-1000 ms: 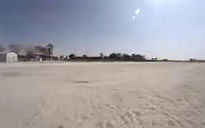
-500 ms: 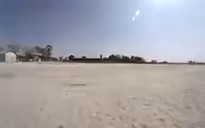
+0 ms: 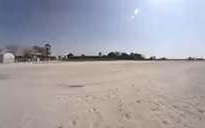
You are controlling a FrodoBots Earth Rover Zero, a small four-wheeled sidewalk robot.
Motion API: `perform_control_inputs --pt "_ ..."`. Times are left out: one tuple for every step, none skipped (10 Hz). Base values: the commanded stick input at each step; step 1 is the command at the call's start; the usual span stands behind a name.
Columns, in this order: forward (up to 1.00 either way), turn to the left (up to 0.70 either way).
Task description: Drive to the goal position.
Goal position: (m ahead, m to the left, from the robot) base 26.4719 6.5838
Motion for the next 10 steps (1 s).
perform_control_inputs --pt "0.45 0.00" --pt "0.45 0.00" --pt "0.45 0.00" --pt "0.45 0.00" --pt "0.45 0.00" --pt "0.45 0.00" --pt "0.45 0.00" --pt "0.45 0.00" --pt "0.45 0.00" --pt "0.45 0.00"
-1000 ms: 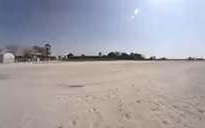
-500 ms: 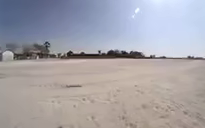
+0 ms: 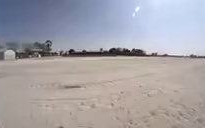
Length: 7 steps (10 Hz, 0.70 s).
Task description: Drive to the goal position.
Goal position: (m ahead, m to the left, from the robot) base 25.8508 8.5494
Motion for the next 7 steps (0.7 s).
perform_control_inputs --pt "0.45 0.00" --pt "0.45 0.00" --pt "0.45 0.00" --pt "0.45 0.04" --pt "0.45 0.09" --pt "0.45 0.14" --pt "0.45 0.19"
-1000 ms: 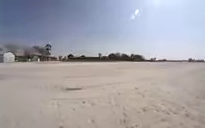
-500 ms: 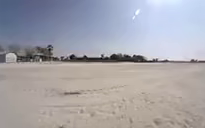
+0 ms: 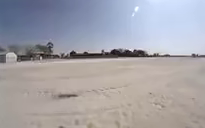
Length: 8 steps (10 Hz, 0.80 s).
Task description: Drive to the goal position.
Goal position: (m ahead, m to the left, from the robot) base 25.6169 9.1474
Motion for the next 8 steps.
perform_control_inputs --pt "0.45 0.25" --pt "0.45 0.27" --pt "0.45 0.27" --pt "0.45 0.27" --pt "0.45 0.27" --pt "0.45 0.27" --pt "0.45 0.26" --pt "0.45 0.24"
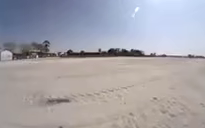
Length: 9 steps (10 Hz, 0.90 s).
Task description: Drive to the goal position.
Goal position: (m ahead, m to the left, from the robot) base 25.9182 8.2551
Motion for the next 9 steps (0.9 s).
perform_control_inputs --pt "0.45 0.22" --pt "0.45 0.15" --pt "0.45 0.06" --pt "0.45 0.00" --pt "0.45 0.00" --pt "0.45 0.00" --pt "0.45 0.00" --pt "0.45 0.00" --pt "0.45 0.00"
